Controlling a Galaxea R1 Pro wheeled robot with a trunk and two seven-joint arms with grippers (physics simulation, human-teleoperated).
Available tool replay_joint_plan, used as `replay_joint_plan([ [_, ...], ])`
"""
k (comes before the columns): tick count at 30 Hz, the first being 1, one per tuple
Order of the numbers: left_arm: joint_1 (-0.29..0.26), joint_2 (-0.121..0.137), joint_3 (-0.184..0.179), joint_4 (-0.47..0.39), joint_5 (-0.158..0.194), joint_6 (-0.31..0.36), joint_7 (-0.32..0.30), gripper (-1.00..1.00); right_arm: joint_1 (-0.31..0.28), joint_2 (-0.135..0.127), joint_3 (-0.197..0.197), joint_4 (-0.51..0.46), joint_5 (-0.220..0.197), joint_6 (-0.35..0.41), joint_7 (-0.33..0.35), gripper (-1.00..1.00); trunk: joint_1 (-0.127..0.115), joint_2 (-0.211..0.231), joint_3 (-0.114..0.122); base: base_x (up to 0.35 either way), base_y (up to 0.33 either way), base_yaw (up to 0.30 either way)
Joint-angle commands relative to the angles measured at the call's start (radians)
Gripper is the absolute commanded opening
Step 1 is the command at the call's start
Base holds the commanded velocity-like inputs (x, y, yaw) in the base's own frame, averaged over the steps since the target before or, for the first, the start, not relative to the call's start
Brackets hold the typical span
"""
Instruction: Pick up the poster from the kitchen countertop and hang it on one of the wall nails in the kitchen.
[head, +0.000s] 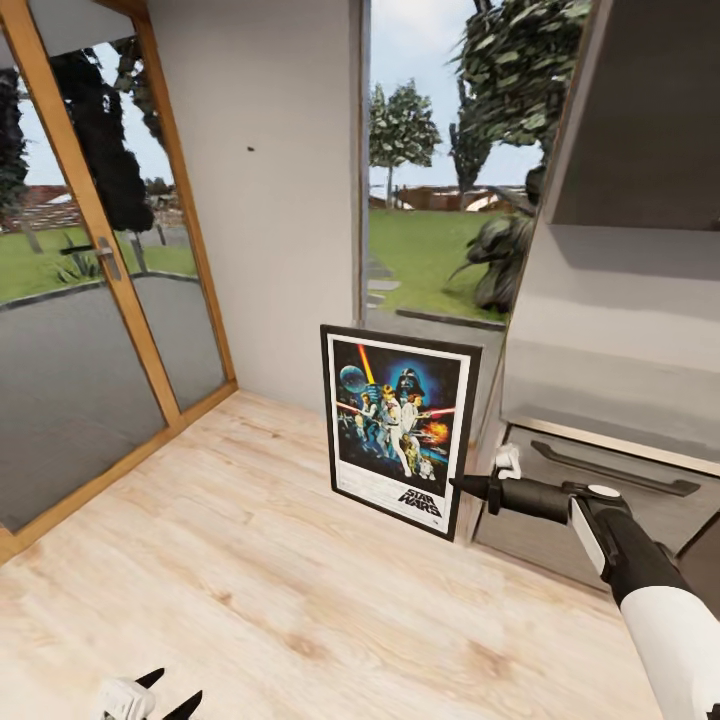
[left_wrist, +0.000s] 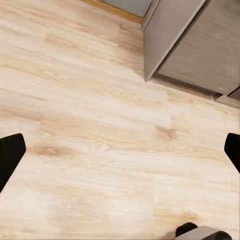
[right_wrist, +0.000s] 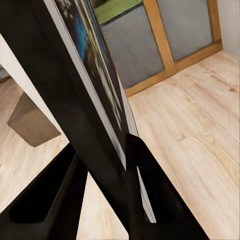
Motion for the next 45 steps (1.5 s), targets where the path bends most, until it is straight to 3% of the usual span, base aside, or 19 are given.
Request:
replay_joint_plan([
  [1,0.000,0.000,0.001,-0.002,-0.002,0.010,-0.005,1.00,-0.001,0.000,-0.001,0.000,-0.004,0.011,0.004,-1.00,0.001,-0.002,-0.002,0.074,0.290,0.018],
  [24,-0.001,0.000,0.001,-0.001,-0.002,0.010,-0.005,1.00,-0.001,0.000,-0.002,-0.008,-0.004,0.013,0.006,-1.00,0.001,-0.002,-0.002,0.027,0.290,0.002],
  [45,-0.001,0.000,0.001,-0.001,-0.002,0.010,-0.005,1.00,-0.001,0.000,-0.002,-0.008,-0.004,0.013,0.007,-1.00,0.001,-0.002,-0.002,0.251,0.203,0.000],
])
